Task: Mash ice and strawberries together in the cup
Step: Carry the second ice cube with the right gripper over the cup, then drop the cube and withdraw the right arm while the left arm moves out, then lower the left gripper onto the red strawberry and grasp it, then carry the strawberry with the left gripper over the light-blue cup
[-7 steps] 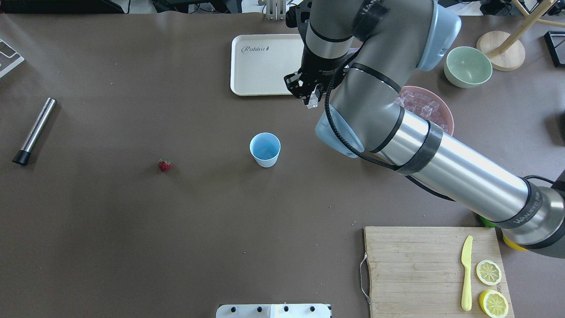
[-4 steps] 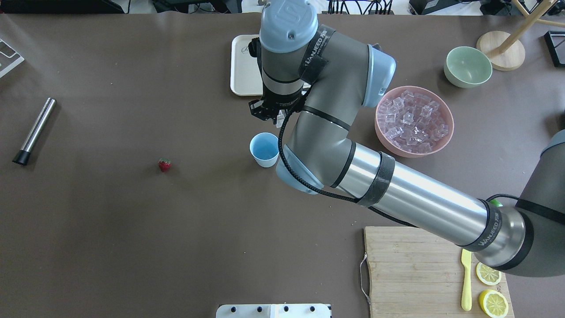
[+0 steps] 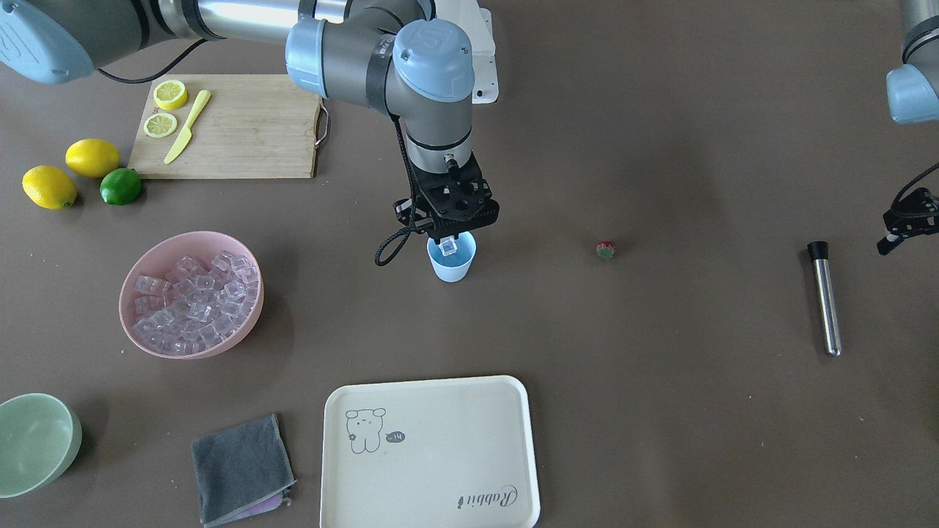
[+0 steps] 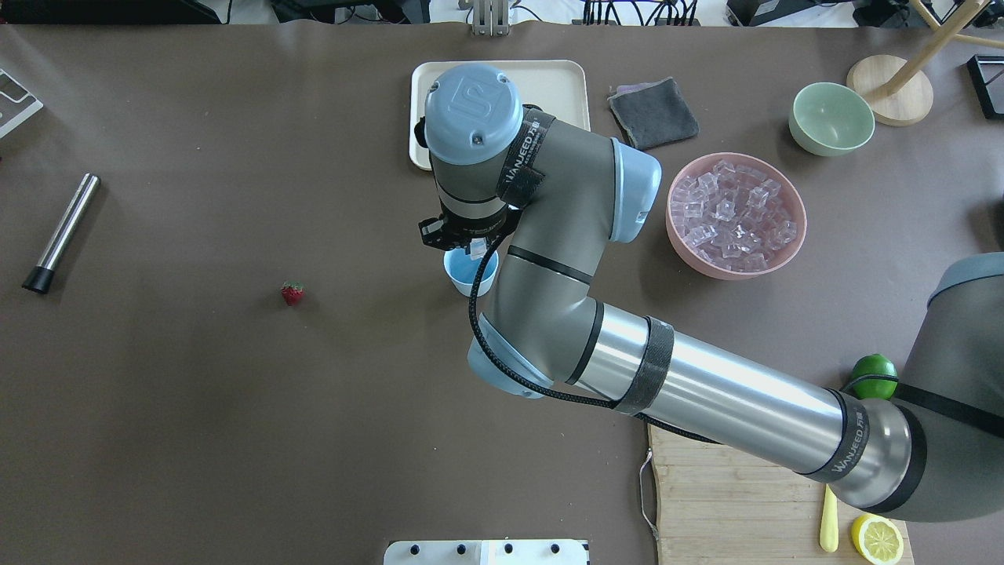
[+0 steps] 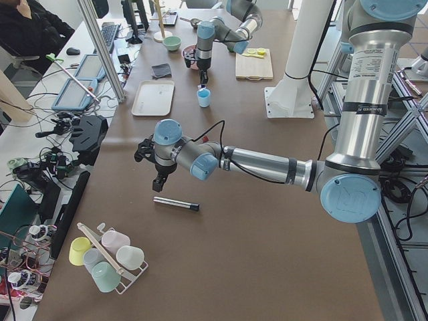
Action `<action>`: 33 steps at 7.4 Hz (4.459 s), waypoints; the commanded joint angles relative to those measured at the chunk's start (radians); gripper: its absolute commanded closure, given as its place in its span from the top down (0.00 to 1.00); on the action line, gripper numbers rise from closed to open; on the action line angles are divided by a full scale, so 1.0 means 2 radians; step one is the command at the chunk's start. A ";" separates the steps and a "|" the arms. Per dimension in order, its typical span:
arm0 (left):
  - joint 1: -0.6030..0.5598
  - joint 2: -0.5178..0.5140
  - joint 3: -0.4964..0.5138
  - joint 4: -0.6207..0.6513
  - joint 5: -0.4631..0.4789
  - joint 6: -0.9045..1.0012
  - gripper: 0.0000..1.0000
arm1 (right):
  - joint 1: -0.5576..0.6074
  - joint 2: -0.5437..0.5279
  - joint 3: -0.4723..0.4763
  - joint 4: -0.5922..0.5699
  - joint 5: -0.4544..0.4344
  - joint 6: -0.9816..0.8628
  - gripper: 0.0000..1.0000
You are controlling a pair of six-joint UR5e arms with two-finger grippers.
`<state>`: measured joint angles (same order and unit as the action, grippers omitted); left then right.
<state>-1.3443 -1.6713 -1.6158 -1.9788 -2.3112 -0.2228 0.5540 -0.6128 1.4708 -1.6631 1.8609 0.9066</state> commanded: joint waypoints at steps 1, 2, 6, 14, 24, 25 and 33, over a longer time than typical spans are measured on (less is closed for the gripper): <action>0.000 -0.001 0.002 0.000 0.001 0.000 0.98 | -0.004 0.002 -0.002 0.000 -0.002 0.003 0.08; 0.000 -0.001 0.001 0.000 0.001 0.000 0.98 | -0.004 0.002 -0.007 0.005 -0.006 0.002 0.29; 0.000 -0.001 0.003 0.000 0.001 0.000 0.98 | -0.003 0.001 -0.022 0.038 -0.015 -0.001 0.88; 0.267 -0.111 -0.095 0.005 0.172 -0.301 0.97 | 0.353 -0.204 0.089 -0.044 0.243 -0.432 0.88; 0.355 -0.114 -0.045 0.037 0.287 -0.333 0.97 | 0.482 -0.446 0.119 0.016 0.249 -0.716 0.91; 0.358 -0.114 -0.043 0.037 0.287 -0.334 0.97 | 0.482 -0.445 0.119 0.017 0.249 -0.716 0.91; 0.382 -0.107 -0.047 0.053 0.285 -0.367 0.11 | 0.482 -0.450 0.119 0.017 0.260 -0.715 0.91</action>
<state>-0.5808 -1.8853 -1.7050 -1.8903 -1.7377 -0.9539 1.5171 -1.5111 1.7087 -1.6291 2.3775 -0.5231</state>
